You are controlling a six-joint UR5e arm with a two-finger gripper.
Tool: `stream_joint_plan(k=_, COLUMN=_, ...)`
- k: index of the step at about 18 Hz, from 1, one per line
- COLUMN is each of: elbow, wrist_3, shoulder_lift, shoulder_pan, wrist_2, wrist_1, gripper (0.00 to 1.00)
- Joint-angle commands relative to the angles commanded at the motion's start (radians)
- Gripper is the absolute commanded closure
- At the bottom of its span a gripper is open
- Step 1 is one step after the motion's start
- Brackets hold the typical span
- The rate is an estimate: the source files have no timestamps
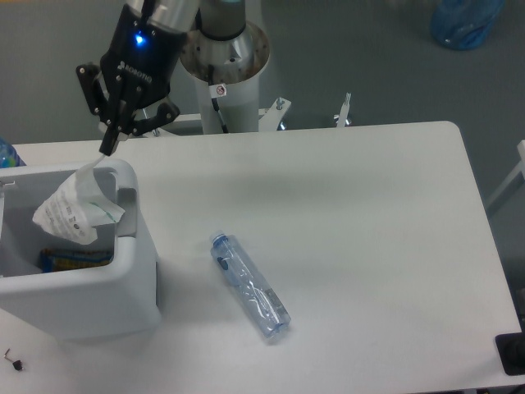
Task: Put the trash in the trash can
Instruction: 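Lower the bag into the bin and open the gripper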
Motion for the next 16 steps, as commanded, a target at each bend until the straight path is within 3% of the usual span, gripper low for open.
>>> stream_joint_plan(k=3, elbow=0.003, wrist_3=-0.002, shoulder_lift=-0.026, shoulder_pan=-0.029, wrist_2=0.0, wrist_1=0.034, gripper=1.0)
stream_joint_plan(k=9, elbow=-0.018, wrist_3=0.0, shoulder_lift=-0.025, shoulder_pan=-0.083, wrist_2=0.005, wrist_1=0.037, gripper=1.0)
stream_joint_plan(k=14, elbow=-0.02, wrist_3=0.001, shoulder_lift=-0.026, shoulder_pan=-0.084, wrist_2=0.006, wrist_1=0.035, gripper=0.98)
stream_joint_plan(k=16, elbow=-0.012, wrist_3=0.006, shoulder_lift=-0.034, shoulder_pan=-0.084, wrist_2=0.006, wrist_1=0.037, gripper=0.55)
